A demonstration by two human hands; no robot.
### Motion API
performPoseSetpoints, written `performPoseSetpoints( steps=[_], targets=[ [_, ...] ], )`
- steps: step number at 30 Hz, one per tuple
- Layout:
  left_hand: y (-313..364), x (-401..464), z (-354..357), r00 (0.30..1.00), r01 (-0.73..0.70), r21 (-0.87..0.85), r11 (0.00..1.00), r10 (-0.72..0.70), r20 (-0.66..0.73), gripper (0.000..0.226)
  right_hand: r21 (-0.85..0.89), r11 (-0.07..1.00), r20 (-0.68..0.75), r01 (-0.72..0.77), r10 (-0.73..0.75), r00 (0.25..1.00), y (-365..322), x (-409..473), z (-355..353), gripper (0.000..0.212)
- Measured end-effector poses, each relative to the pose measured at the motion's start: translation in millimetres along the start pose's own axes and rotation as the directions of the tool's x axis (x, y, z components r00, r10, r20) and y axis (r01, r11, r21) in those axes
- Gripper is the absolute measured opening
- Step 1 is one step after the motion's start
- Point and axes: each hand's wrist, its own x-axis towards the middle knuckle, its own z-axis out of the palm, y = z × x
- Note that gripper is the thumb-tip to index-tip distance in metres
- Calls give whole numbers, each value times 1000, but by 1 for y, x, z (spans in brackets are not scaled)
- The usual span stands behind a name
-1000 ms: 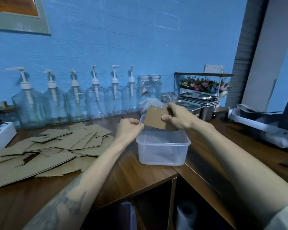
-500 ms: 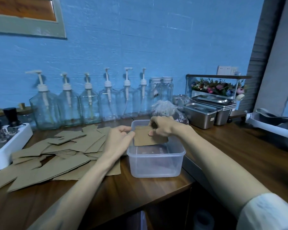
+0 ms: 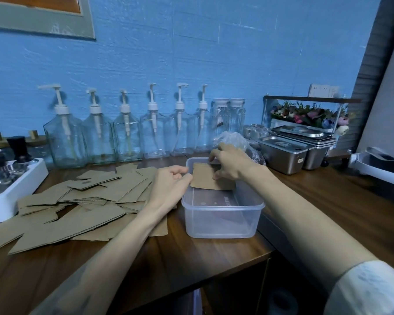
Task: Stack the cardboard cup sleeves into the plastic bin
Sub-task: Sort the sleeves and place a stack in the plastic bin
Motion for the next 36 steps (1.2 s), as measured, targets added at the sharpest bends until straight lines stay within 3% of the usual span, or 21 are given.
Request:
performPoseSetpoints(
  steps=[6, 11, 16, 19, 22, 31, 36],
  targets=[
    [-2, 1, -4, 999, 0, 50, 999, -2, 41, 51, 50, 999, -34, -11, 13, 999, -1, -2, -2, 51],
    [-3, 3, -11, 998, -68, 88, 994, 67, 10, 21, 148, 989, -65, -20, 30, 997, -2, -10, -13, 52],
    [-4, 4, -42, 983, -156, 192, 969, 172, -67, 20, 301, 953, -119, 31, 6, 993, -18, -14, -37, 46],
    [-1, 0, -76, 971, -209, 424, 881, 240, -21, 30, 338, 937, -139, 89, -43, 989, -43, -15, -53, 44],
    [-3, -8, -114, 975, -193, 585, 788, 218, 29, 43, 398, 907, -136, 139, -91, 986, -80, -14, -65, 44],
    [-25, -43, -212, 981, -138, 759, 636, 192, 17, 44, 606, 747, -170, 272, -212, 962, -211, -16, -53, 38],
    [-48, -59, -236, 987, -130, 815, 565, 156, 49, 43, 542, 782, -103, 307, -301, 948, -242, -19, -6, 39]
  ],
)
